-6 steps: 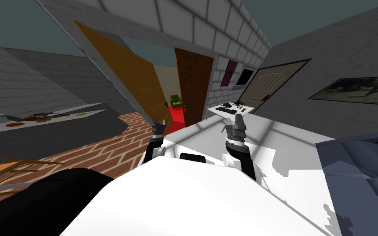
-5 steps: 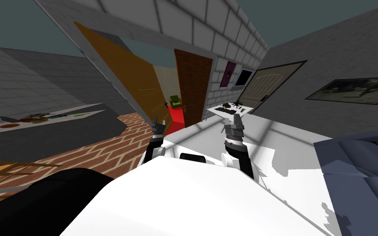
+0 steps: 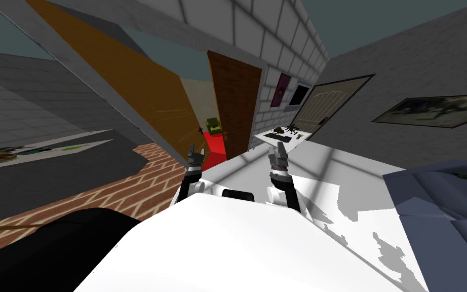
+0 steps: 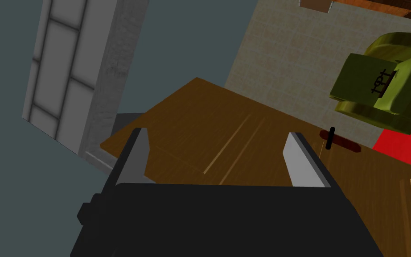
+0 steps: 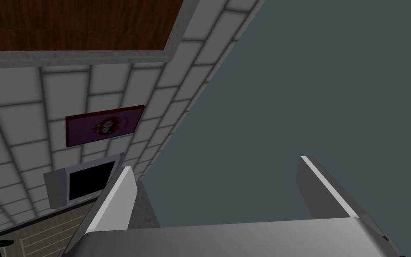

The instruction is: Push the door open

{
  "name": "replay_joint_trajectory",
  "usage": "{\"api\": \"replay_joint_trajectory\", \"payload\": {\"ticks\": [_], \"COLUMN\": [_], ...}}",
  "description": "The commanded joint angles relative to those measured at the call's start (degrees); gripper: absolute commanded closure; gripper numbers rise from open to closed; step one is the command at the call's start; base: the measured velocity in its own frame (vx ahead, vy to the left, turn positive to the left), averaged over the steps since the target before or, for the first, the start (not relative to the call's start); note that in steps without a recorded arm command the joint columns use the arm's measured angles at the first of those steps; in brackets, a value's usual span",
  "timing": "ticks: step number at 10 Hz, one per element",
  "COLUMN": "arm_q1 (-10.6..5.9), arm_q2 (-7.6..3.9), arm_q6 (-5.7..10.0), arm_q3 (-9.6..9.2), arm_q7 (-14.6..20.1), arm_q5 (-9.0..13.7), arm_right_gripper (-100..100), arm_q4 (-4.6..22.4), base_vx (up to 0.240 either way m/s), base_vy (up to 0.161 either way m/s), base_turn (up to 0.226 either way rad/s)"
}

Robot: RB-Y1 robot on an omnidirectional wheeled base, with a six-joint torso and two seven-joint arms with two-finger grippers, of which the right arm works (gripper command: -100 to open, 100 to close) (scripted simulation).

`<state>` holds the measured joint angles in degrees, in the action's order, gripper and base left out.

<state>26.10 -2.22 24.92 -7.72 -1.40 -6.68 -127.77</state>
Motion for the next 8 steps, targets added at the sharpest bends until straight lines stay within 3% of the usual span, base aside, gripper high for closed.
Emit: {"api": "replay_joint_trajectory", "payload": {"ticks": [1, 4, 8], "arm_q1": [-1.31, -4.72, -7.96], "arm_q2": [-0.55, -1.24, -1.75], "arm_q6": [-0.29, -0.87, -1.42], "arm_q3": [-1.84, -5.96, -9.87], "arm_q7": [0.8, 2.1, 3.4], "arm_q5": [0.3, 0.7, 1.1], "arm_right_gripper": [-100, -100, -100], "arm_q4": [2.1, 7.2, 12.0], "base_vx": [0.192, 0.196, 0.133], "base_vy": [0.037, 0.044, 0.049], "base_turn": [-0.112, -0.121, -0.087]}}
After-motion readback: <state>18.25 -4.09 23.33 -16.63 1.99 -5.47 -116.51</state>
